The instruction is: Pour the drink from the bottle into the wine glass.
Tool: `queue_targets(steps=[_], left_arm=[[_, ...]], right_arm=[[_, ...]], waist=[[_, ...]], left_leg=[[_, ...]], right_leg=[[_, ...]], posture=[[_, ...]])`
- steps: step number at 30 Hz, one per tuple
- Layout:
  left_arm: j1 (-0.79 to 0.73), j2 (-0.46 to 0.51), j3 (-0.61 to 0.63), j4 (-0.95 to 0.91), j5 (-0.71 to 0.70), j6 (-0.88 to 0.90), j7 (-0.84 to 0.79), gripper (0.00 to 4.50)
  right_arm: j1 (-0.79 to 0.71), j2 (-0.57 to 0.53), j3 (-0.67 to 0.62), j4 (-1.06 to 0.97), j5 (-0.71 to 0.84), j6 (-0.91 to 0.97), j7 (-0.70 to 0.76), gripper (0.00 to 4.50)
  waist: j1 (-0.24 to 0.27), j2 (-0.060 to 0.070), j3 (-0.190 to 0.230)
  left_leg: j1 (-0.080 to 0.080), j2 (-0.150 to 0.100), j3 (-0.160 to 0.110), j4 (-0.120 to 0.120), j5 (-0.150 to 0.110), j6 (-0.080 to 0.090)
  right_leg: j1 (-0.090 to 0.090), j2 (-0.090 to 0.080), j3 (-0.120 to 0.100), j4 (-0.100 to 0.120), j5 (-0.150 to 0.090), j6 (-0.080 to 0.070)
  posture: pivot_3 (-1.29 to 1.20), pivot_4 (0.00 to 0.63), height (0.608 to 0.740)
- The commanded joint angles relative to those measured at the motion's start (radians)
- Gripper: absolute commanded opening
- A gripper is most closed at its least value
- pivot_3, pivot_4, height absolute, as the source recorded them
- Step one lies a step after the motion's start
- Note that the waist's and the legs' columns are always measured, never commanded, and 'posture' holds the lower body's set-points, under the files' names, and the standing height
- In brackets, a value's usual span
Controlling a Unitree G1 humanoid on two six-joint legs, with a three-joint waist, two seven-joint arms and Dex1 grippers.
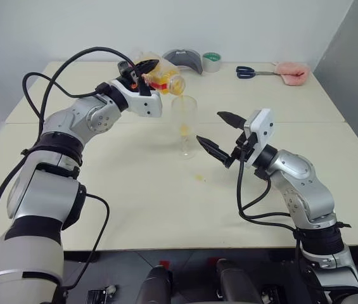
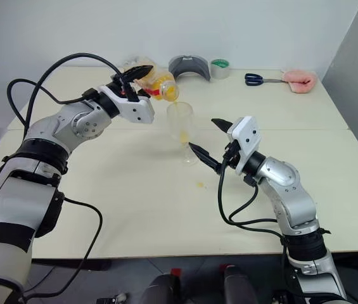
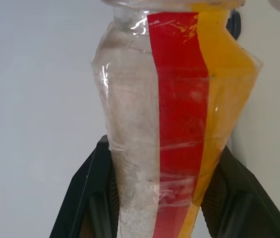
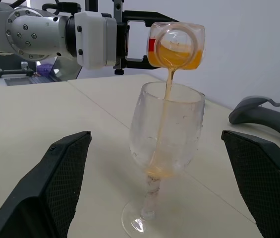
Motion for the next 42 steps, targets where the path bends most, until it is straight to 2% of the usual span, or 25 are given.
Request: queue_targets(steps=[1, 42], left_arm=[[-0.049, 0.025, 0.002, -0.011, 0.004, 0.003, 0.037, 1.72], [-0.084, 0.050, -0.039, 0.029, 0.040, 0.017, 0.113, 1.72]], right_arm=[[-0.001, -0.001, -0.016, -0.050, 0.019, -0.004, 0.002, 4.50], [0.027, 0.010, 0.021, -0.072, 0.016, -0.004, -0.011, 4.50]], waist=[[0.000, 0.000, 0.000], [0.000, 0.000, 0.000]], left_leg=[[0.000, 0.000, 0.000, 0.000, 0.000, 0.000], [0.000, 0.000, 0.000, 0.000, 0.000, 0.000]], right_leg=[[0.000, 0.000, 0.000, 0.000, 0.000, 0.000], [0.000, 0.000, 0.000, 0.000, 0.000, 0.000]], posture=[[0.00, 0.150, 0.740], [0.00, 0.150, 0.740]])
